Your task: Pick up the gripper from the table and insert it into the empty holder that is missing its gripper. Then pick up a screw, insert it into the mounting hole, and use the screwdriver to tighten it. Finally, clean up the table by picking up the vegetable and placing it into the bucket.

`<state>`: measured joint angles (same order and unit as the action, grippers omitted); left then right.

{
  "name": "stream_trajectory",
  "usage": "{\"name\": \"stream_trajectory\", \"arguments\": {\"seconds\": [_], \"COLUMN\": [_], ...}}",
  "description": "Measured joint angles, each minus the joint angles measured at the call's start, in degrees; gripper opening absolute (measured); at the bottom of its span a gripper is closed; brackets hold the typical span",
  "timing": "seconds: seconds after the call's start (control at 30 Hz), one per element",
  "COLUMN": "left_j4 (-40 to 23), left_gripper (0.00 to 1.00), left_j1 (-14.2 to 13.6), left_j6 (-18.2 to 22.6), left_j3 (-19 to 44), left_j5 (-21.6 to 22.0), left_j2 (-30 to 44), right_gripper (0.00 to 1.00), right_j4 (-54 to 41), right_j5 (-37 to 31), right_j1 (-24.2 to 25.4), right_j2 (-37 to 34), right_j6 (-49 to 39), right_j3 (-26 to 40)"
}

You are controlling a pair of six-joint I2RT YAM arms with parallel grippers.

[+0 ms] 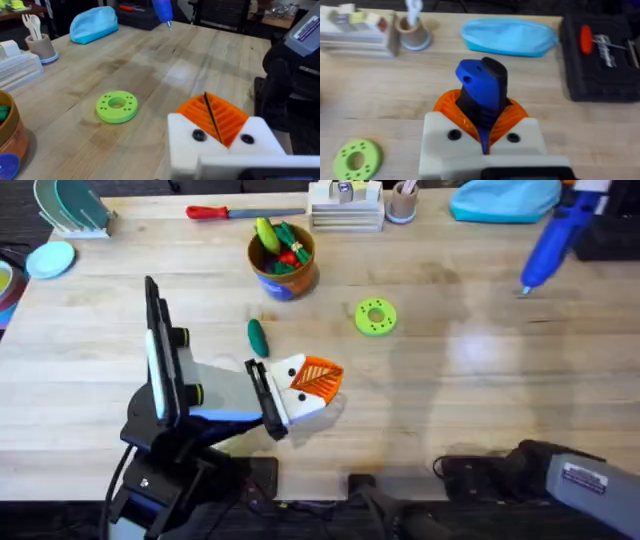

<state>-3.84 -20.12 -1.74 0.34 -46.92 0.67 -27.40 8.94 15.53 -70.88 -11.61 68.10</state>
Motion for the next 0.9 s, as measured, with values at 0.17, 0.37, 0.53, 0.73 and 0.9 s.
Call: {"name": "stream_trajectory", "arguments": {"seconds": [0.17, 0.37, 0.53, 0.73, 0.9], "left_j4": [0.0, 0.0, 0.0, 0.0, 0.0], "left_gripper": [0.007, 0.007, 0.007, 0.007, 0.007], "left_j1": [0.0, 0.0, 0.0, 0.0, 0.0], "left_j6": [0.0, 0.0, 0.0, 0.0, 0.0], "left_j3": [0.0, 0.0, 0.0, 0.0, 0.0], "left_j5": [0.0, 0.0, 0.0, 0.0, 0.0], "left_j2": [0.0, 0.0, 0.0, 0.0, 0.0], "right_gripper": [0.019, 0.019, 0.019, 0.019, 0.019], "right_j4": [2.7, 16.6, 30.5, 46.5, 49.3], "right_j5": [0.2, 0.4, 1.2, 1.2, 4.1], "right_j1": [-7.4, -17.3, -22.9, -31.5, -40.3], "right_j2": [2.1, 9.6, 17.0, 20.0, 19.4], "right_j6": [3.1, 8.2, 14.0, 19.0, 20.3], "right_j3": [-0.5, -6.0, -16.0, -26.7, -28.1]}}
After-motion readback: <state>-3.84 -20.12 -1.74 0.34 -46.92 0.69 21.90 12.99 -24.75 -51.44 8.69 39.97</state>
